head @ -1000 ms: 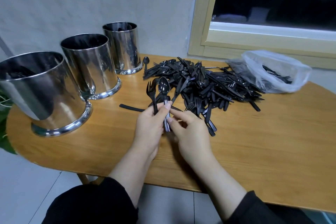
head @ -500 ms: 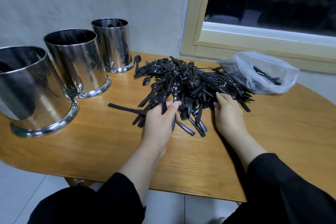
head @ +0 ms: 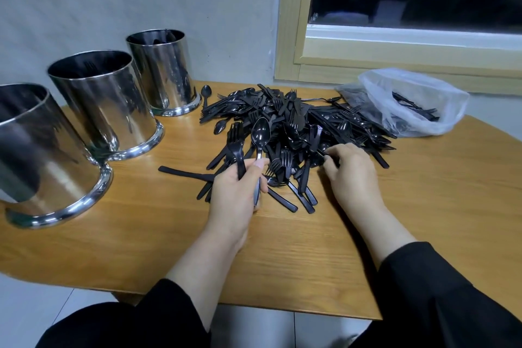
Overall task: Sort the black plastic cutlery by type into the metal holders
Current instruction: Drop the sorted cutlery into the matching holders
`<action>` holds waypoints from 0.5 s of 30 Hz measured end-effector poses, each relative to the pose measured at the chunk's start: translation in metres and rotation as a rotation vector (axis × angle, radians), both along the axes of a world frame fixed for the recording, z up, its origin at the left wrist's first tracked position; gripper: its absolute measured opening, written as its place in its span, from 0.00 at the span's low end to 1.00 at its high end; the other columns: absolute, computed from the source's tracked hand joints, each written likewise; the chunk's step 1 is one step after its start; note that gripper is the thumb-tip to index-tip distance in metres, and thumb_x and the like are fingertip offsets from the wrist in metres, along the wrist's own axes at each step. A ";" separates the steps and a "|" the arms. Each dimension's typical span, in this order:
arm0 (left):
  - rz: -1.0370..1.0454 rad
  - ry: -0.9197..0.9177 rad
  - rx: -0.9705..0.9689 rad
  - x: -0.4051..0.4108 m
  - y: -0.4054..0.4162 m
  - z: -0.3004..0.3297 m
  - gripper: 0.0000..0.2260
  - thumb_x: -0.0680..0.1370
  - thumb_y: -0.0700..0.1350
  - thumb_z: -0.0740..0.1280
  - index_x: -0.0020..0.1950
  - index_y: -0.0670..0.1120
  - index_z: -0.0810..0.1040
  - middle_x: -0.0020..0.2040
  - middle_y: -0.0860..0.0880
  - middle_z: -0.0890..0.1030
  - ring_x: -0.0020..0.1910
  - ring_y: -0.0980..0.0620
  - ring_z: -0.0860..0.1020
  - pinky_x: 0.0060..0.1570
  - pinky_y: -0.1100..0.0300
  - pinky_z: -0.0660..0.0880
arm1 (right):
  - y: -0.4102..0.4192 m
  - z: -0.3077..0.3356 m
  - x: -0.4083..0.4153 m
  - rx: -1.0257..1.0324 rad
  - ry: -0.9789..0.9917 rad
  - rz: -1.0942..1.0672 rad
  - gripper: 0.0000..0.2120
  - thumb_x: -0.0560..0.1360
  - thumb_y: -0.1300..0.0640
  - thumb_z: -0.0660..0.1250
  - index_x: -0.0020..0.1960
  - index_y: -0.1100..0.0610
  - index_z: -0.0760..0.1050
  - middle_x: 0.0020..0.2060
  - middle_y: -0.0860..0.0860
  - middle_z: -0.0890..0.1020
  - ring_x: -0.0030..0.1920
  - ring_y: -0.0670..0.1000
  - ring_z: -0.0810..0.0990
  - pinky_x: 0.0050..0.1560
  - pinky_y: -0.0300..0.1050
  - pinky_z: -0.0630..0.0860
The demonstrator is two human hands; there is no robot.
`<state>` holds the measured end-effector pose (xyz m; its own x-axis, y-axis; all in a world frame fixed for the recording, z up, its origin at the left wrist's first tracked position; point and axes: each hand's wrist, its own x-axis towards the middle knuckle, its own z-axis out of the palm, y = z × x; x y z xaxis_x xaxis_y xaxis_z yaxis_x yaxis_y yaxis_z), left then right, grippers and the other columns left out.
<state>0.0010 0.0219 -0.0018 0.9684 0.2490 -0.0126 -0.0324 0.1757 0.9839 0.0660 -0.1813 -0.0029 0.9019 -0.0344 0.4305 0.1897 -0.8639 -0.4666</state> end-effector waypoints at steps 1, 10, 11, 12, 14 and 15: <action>0.007 -0.004 0.004 0.000 0.000 -0.001 0.12 0.82 0.49 0.68 0.50 0.40 0.83 0.34 0.47 0.75 0.33 0.49 0.68 0.32 0.57 0.65 | 0.001 0.004 -0.005 0.059 0.000 -0.002 0.05 0.79 0.58 0.67 0.52 0.58 0.80 0.45 0.50 0.81 0.50 0.53 0.77 0.51 0.45 0.70; 0.090 0.003 0.012 -0.002 -0.003 0.001 0.11 0.82 0.48 0.68 0.48 0.41 0.81 0.34 0.45 0.73 0.31 0.49 0.67 0.31 0.57 0.64 | 0.041 0.019 -0.048 0.327 -0.157 0.181 0.02 0.79 0.58 0.68 0.49 0.55 0.78 0.36 0.47 0.82 0.35 0.44 0.76 0.37 0.37 0.70; 0.101 0.007 0.010 -0.002 -0.003 0.001 0.10 0.82 0.48 0.68 0.47 0.42 0.81 0.34 0.46 0.73 0.32 0.49 0.67 0.31 0.57 0.63 | 0.048 0.017 -0.051 0.313 -0.220 0.202 0.02 0.79 0.58 0.68 0.49 0.56 0.79 0.37 0.47 0.82 0.35 0.43 0.74 0.37 0.35 0.68; 0.110 0.009 -0.001 -0.002 -0.003 0.001 0.10 0.82 0.48 0.68 0.47 0.43 0.82 0.34 0.46 0.73 0.33 0.48 0.67 0.31 0.57 0.63 | 0.055 0.014 -0.052 0.289 -0.276 0.221 0.03 0.78 0.59 0.68 0.50 0.58 0.81 0.38 0.48 0.83 0.36 0.42 0.73 0.39 0.35 0.69; 0.114 0.011 -0.026 -0.001 -0.003 0.001 0.10 0.82 0.47 0.68 0.44 0.44 0.82 0.34 0.47 0.73 0.34 0.47 0.66 0.32 0.56 0.62 | 0.064 0.008 -0.052 0.229 -0.365 0.271 0.07 0.77 0.61 0.68 0.52 0.61 0.82 0.42 0.51 0.85 0.41 0.45 0.78 0.47 0.37 0.73; 0.114 0.011 -0.027 -0.001 -0.004 0.001 0.11 0.83 0.48 0.68 0.42 0.45 0.82 0.34 0.48 0.73 0.34 0.47 0.66 0.32 0.56 0.62 | 0.067 0.005 -0.051 0.200 -0.401 0.301 0.08 0.77 0.61 0.68 0.53 0.62 0.83 0.43 0.52 0.85 0.44 0.48 0.80 0.50 0.40 0.75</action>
